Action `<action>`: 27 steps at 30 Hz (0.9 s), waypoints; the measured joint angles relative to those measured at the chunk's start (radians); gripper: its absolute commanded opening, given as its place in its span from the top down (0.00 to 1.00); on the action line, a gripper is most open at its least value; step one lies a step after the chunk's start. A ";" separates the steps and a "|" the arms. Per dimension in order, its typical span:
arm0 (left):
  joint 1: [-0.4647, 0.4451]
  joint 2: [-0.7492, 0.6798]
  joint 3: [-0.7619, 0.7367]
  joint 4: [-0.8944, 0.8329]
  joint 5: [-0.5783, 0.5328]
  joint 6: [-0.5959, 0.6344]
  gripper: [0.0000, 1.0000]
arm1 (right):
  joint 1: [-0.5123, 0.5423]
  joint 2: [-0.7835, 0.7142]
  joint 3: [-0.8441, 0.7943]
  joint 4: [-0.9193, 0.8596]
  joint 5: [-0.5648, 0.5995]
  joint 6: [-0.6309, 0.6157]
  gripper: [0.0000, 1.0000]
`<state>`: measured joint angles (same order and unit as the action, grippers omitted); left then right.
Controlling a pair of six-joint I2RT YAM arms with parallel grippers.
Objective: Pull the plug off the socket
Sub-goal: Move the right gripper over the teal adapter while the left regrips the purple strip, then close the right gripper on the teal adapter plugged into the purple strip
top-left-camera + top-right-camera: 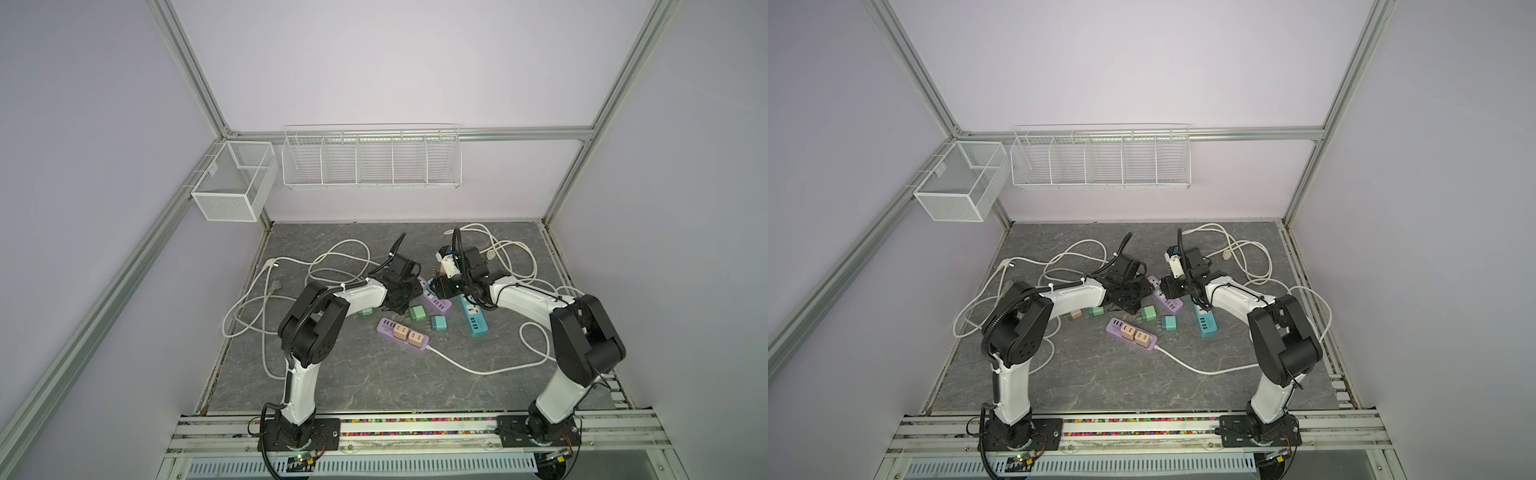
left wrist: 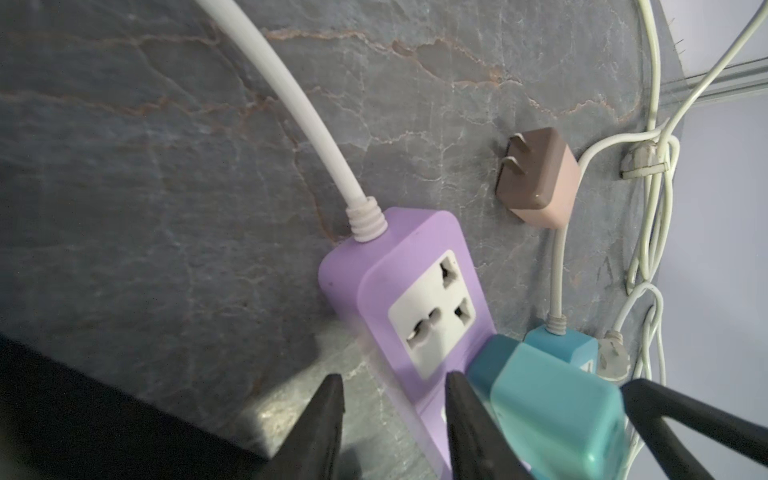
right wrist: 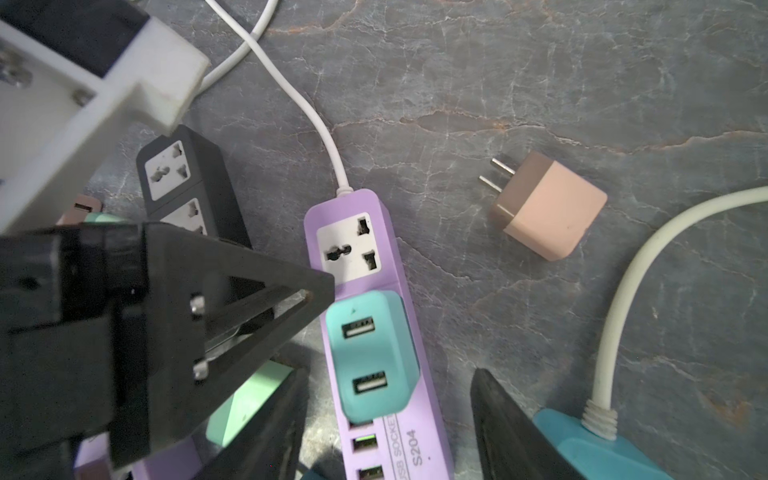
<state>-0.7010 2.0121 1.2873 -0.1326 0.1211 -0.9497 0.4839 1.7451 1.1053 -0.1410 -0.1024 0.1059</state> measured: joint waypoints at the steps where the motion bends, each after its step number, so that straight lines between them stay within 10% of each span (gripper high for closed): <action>1: 0.000 0.001 0.001 0.000 0.002 0.000 0.60 | 0.004 0.007 0.004 0.001 0.003 -0.005 0.36; 27: 0.000 0.004 -0.023 0.037 0.008 -0.019 0.65 | 0.055 0.100 0.080 -0.050 0.096 -0.111 0.51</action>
<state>-0.7006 2.0159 1.2640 -0.0959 0.1291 -0.9684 0.5392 1.8446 1.1854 -0.1905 -0.0063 -0.0048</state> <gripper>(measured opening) 0.355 0.502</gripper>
